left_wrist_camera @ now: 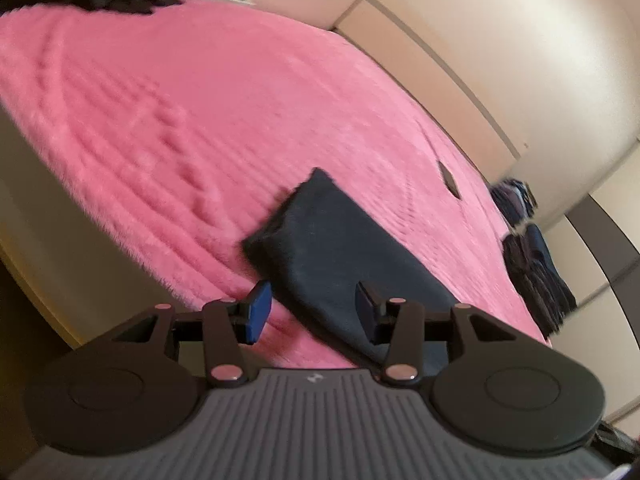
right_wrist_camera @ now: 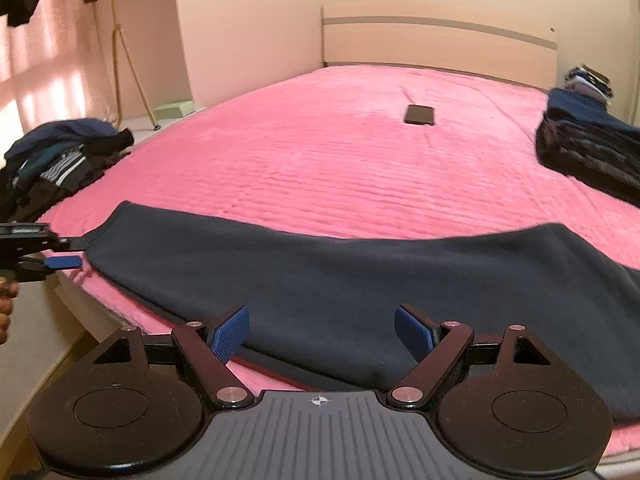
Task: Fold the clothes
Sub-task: 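Grasp the folded trouser edge with the left gripper and lift it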
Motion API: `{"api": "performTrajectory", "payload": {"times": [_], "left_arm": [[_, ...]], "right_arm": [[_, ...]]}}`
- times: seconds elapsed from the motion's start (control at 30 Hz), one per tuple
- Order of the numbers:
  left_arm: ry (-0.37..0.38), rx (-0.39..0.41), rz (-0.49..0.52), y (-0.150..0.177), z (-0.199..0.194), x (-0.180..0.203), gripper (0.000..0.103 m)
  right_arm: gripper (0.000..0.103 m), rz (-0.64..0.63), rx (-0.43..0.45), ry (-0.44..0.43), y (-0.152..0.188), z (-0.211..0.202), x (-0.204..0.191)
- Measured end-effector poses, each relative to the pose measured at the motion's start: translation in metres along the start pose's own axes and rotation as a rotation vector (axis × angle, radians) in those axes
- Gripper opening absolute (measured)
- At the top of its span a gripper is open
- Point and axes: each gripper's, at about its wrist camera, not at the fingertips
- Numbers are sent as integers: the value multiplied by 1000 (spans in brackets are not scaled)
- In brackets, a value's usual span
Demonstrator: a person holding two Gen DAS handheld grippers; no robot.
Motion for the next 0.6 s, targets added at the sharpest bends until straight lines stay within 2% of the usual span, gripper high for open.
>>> {"api": "performTrajectory", "payload": {"times": [0.17,0.2,0.23,0.3,0.4,0.43,0.5,0.6], "left_arm": [[-13,42,-70,2,11,-7,36],[-13,54,-82,2,12,-7,29],[-14,62,-94,3,13,-7,16],[-12,68,-116,6,15,-9,12],[-10,93,-79,7,14,-4,6],[-11,102,-55,7,13,0,5],[0,131,57,2,4,24,5],[61,169,307,0,-6,86,5]], "right_arm": [[83,-2,10,26,1,-2,6],[83,5,11,34,1,-2,8],[83,12,12,42,2,-3,10],[83,28,15,59,5,-5,15],[83,58,22,85,8,-7,24],[83,64,26,102,11,-11,29],[83,77,36,136,16,-18,38],[83,118,64,230,26,-42,61]]}}
Point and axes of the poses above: each gripper's, at about its wrist camera, not at the fingertips, and z roughly the way its jaws point, x to its right, y to its underside, and after that the axes turned 9 degrees about x, right-handed
